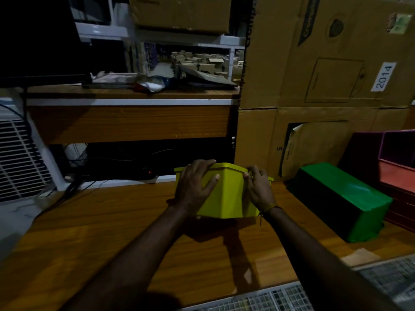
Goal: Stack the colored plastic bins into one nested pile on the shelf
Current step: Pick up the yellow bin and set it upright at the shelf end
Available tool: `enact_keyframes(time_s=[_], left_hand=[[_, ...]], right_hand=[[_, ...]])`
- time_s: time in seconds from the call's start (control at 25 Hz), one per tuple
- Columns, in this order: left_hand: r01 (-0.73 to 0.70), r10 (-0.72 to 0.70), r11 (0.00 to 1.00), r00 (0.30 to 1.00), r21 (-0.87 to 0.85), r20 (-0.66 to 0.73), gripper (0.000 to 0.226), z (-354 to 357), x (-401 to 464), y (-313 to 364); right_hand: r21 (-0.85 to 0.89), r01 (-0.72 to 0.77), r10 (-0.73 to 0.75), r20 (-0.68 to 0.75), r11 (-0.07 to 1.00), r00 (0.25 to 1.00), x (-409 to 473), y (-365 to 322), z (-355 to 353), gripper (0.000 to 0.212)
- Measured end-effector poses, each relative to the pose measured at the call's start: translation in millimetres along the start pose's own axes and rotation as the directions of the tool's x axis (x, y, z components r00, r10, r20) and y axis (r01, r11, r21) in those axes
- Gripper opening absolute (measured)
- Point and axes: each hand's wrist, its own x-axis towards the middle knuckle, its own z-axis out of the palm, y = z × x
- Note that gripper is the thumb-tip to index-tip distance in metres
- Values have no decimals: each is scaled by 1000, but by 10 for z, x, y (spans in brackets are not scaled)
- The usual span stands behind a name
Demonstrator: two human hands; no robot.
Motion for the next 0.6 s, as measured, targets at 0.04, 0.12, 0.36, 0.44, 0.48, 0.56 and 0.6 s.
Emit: enact_keyframes(time_s=[0.04, 0.12, 0.36, 0.44, 0.48, 0.56, 0.6], left_hand=[[12, -12, 1000, 1000, 6, 3, 48, -15, -29, -36], [72, -73, 997, 997, 28, 5, 55, -28, -73, -101], [384, -382, 922, 923, -44, 57, 73, -82, -63, -28], [413, -412, 910, 910, -21, 56, 72, -65, -24, 80], [431, -431, 902, 901, 8, 45, 71, -34, 0, 151], [451, -453, 889, 891, 81, 1, 67, 91, 56, 329], [459, -459, 881, 888, 115, -32, 65, 168, 81, 414]], right_hand=[[19, -1, 1, -4, 1000, 1000, 13, 12, 0, 36], [65, -11, 11, 2, 998, 1000, 24, 79, -10, 37], [218, -36, 32, 24, 975, 999, 6, 372, -5, 38], [230, -79, 80, 3, 970, 997, 75, 417, -6, 37], [249, -111, 123, -33, 962, 992, 117, 403, -32, 36], [337, -136, 192, -140, 932, 971, 177, 327, -149, 35], [380, -113, 195, -186, 918, 963, 177, 264, -232, 34]])
